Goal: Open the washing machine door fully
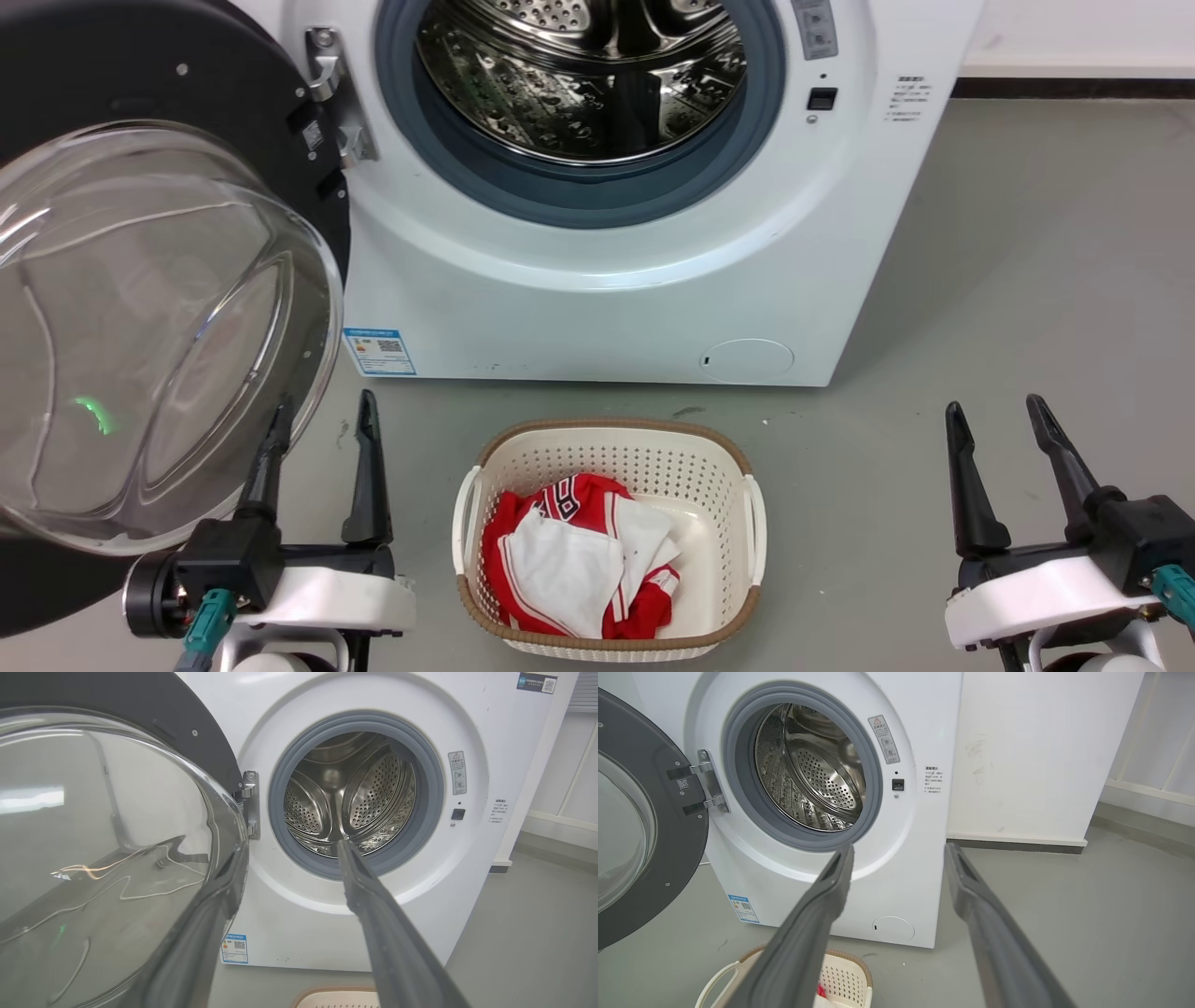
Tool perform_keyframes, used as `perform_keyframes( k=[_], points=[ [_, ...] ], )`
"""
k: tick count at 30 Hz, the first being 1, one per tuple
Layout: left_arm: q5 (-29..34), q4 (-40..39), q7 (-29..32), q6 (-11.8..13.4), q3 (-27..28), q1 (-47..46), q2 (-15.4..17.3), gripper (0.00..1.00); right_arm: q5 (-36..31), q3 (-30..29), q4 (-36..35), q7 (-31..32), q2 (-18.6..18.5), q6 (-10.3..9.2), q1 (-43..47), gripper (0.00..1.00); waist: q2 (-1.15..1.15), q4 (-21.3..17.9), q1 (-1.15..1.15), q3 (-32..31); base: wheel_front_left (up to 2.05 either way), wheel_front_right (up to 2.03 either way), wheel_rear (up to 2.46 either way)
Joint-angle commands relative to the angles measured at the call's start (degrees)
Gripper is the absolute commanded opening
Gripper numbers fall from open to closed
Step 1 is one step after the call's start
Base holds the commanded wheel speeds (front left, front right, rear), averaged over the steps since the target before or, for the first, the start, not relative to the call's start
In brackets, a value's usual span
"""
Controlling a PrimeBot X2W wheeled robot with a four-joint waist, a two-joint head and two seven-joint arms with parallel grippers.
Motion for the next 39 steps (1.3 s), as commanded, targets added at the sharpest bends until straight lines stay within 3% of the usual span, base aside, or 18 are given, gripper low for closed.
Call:
perform_keyframes(
  k=[1, 15, 36, 37, 39],
  points=[
    [0.5, 0.3, -0.1, -0.1, -0.4, -0.7, 0.0, 1.0, -0.5, 0.1, -0.6, 0.2, 0.1, -0.04, -0.8, 1.0, 0.0, -1.0, 0.0, -0.1, 0.0, 0.0, 0.0],
    [1.7, 0.6, -0.1, 1.3, -0.9, 0.0, -0.2, 1.0, -0.3, 0.6, -1.1, 1.0, 0.1, -0.04, 0.6, 1.0, 0.0, -2.7, 0.0, -0.3, 0.0, 0.0, 0.0],
    [1.7, 1.4, -0.1, 0.8, -0.5, -0.5, -0.3, 1.0, 0.5, 0.7, -0.5, 1.1, 0.1, -0.04, 0.5, 1.0, 0.0, -2.6, 0.0, -0.4, 0.0, 0.0, 0.0],
    [1.9, 1.4, 0.0, 1.0, -0.5, -0.6, -0.2, 0.0, 0.4, 0.7, -0.6, 1.1, 0.0, 0.0, 0.5, 0.0, 0.0, -2.6, 0.0, -0.4, 0.0, 0.0, 0.0],
    [1.8, 2.4, 0.1, 1.0, -0.5, -0.4, -0.3, 0.0, 0.6, 0.8, 0.3, 1.1, 0.0, 0.01, 0.8, 0.0, 0.0, -2.6, 0.0, -0.4, 0.0, 0.0, 0.0]
  ],
)
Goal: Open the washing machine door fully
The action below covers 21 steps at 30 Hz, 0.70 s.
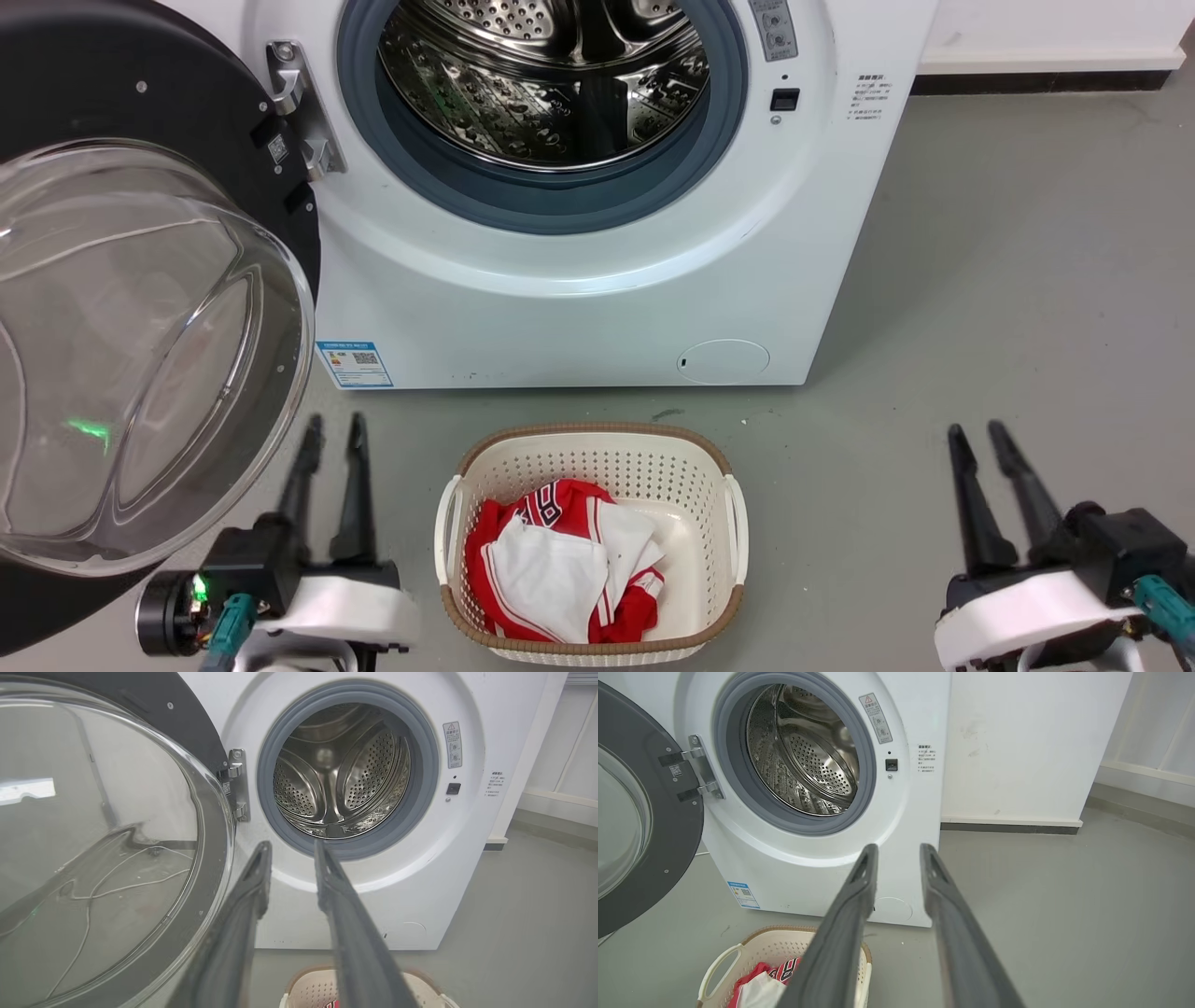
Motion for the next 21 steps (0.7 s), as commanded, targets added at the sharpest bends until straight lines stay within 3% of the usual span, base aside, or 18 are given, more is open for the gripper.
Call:
perform_keyframes(
  k=[1, 21],
  points=[
    [-0.4, 0.2, 0.2, 0.0, 0.1, -0.1, 0.0, 0.0, 0.4, 0.1, 0.0, 0.0, 0.0, 0.0, 0.1, 0.0, 0.0, 0.0, 0.0, 0.0, 0.0, 0.0, 0.0],
    [-22.9, 3.0, 5.7, -1.9, 1.7, -1.4, 0.0, 0.0, 24.7, 0.4, 3.8, 2.3, -1.3, -0.01, -2.1, 0.0, 0.0, 0.1, 0.0, -0.5, 0.0, 0.0, 0.0]
  ],
)
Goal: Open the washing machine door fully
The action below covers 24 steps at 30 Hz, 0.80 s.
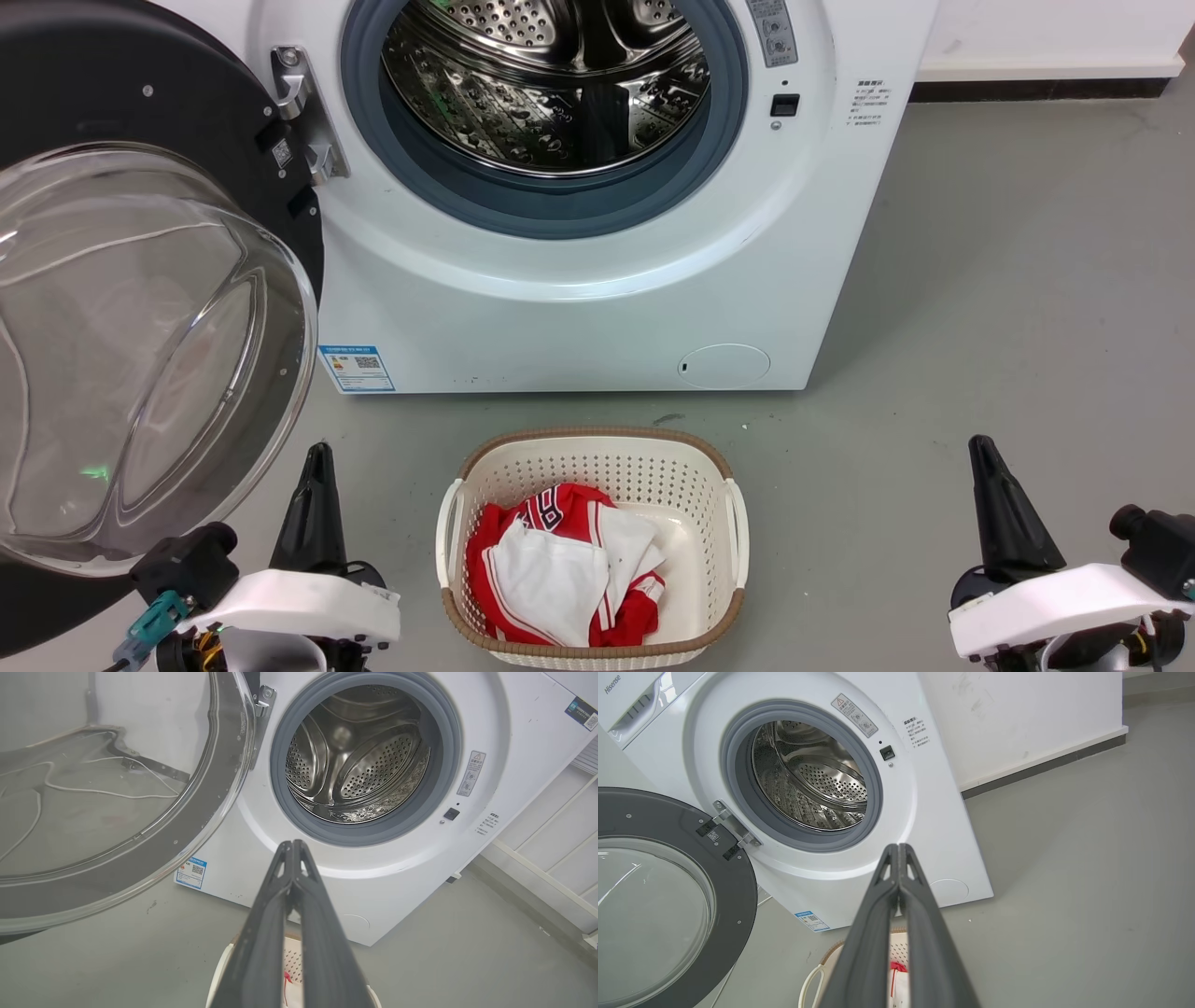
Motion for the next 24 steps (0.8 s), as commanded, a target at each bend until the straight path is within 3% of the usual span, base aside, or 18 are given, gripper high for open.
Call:
perform_keyframes(
  k=[1, 24],
  points=[
    [-2.3, -0.5, 0.4, -0.4, 0.2, -1.7, 0.1, 0.0, 2.5, 0.0, -0.3, 0.1, -0.6, 0.0, -1.7, 0.0, 0.0, 0.0, 0.0, 0.0, 0.0, 0.0, 0.0],
    [-22.3, 2.0, 5.3, -2.0, 1.6, -2.8, 0.1, 0.0, 23.3, -0.4, 3.2, 2.7, -1.2, -0.01, -3.5, 0.0, 0.0, 0.1, 0.0, -0.6, 0.0, 0.0, 0.0]
  ],
)
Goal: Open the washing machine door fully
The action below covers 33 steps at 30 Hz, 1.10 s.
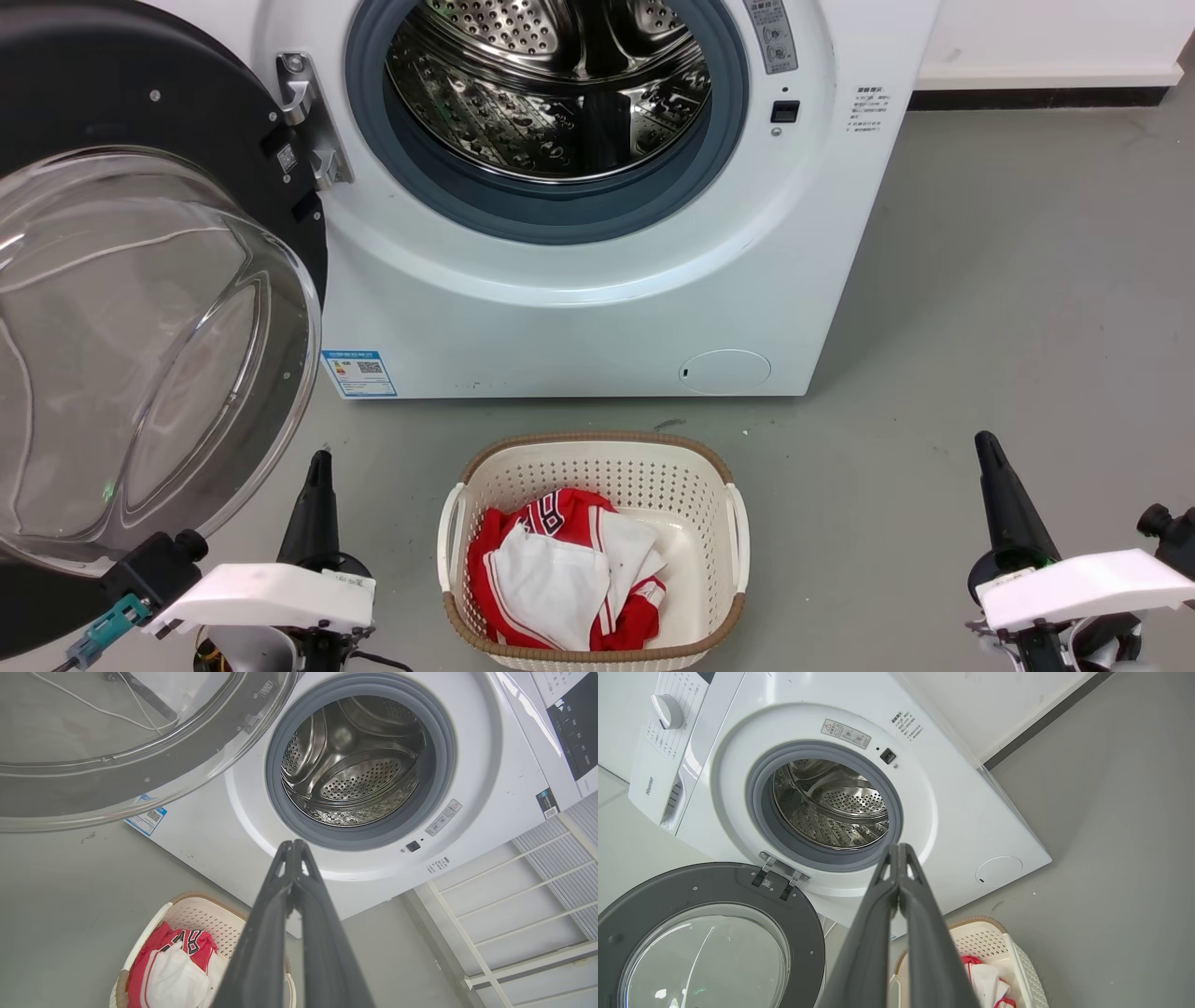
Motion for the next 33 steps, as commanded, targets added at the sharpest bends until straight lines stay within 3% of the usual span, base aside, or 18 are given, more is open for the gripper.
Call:
perform_keyframes(
  k=[1, 33],
  points=[
    [-2.0, -0.3, 0.5, -0.4, 0.3, -1.6, 0.1, 0.0, 2.2, -0.2, -0.1, 0.3, -0.5, 0.0, -1.4, 0.0, 0.0, 0.0, 0.0, 0.0, 0.0, 0.0, 0.0],
    [-23.5, 2.5, 5.8, -2.2, 1.8, -2.8, 0.1, 0.0, 24.0, -1.4, 3.7, 3.7, -0.5, -0.01, -3.4, 0.0, 0.0, 0.2, 0.0, -0.9, 0.0, 0.0, 0.0]
  ],
)
